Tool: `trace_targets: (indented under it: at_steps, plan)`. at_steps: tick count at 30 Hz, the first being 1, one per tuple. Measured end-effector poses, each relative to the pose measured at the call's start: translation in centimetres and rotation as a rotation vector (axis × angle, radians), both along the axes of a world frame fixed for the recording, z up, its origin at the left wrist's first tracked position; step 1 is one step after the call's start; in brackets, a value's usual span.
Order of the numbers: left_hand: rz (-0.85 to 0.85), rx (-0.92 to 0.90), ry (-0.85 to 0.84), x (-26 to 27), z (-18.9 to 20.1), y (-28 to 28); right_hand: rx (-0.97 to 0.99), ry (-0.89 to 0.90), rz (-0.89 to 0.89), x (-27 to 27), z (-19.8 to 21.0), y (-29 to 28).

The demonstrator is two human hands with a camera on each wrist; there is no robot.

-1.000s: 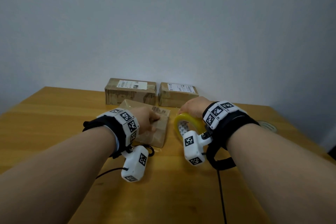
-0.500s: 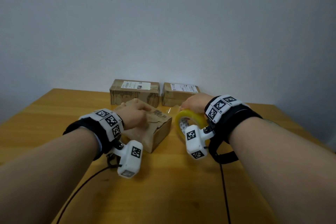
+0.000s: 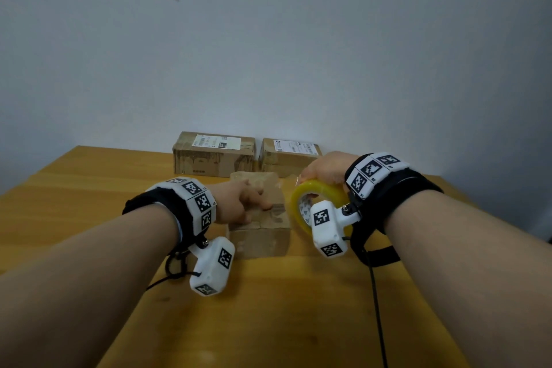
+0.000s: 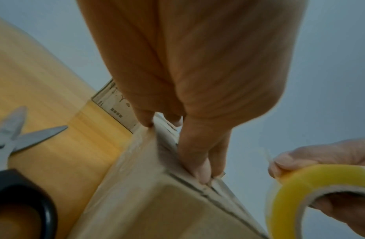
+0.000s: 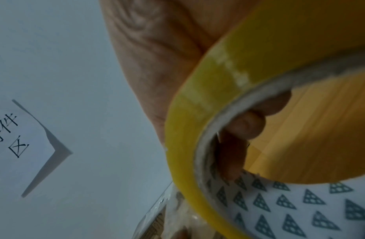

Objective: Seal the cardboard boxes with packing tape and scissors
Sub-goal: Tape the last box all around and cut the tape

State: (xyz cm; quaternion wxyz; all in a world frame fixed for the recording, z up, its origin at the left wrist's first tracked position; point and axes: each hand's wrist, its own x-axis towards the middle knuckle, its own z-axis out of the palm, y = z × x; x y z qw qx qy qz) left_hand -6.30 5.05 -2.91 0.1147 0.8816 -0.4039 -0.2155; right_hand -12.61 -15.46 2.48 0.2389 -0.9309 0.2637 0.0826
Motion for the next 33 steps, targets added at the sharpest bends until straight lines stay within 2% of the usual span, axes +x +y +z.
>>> trace_targets:
  at_steps: [3,5,7,12,15,17,19,23,26,29,33]
  plan:
    - [0.008,-0.031,-0.030,-0.9,0.1,-1.0,0.028,-0.047,0.005,-0.3,0.7,0.6]
    - [0.100,-0.091,-0.064,-1.2,0.0,-1.1,0.067,-0.072,0.013,-0.1,0.9,1.1]
    - [0.174,-0.128,-0.062,-1.1,-0.2,-0.6,0.040,-0.023,0.028,-0.1,1.1,1.6]
    - [0.268,-0.124,-0.019,-1.0,-1.0,1.3,0.000,-0.065,-0.003,-0.3,1.5,2.4]
    - [0.334,-0.354,0.067,-0.8,0.4,1.8,0.006,-0.050,0.053,-0.6,2.5,3.6]
    - [0.364,-0.556,0.266,-0.9,2.1,1.7,0.003,-0.068,0.119,-0.7,3.2,4.7]
    - [0.370,-0.673,0.427,-1.2,3.3,1.5,0.026,-0.121,0.135,-0.6,3.9,5.5]
    - [0.436,-0.763,0.418,-1.8,4.9,1.5,-0.006,-0.111,0.219,-1.1,4.8,6.7]
    - [0.513,-0.773,0.420,-2.1,5.7,2.2,-0.023,-0.141,0.270,-1.7,5.1,6.7]
    - [0.479,-0.735,0.471,-2.1,5.8,2.9,0.009,-0.164,0.233,-2.2,5.2,6.6]
    - [0.454,-0.690,0.550,-2.5,5.9,2.7,0.008,-0.156,0.278,-2.3,5.1,6.5]
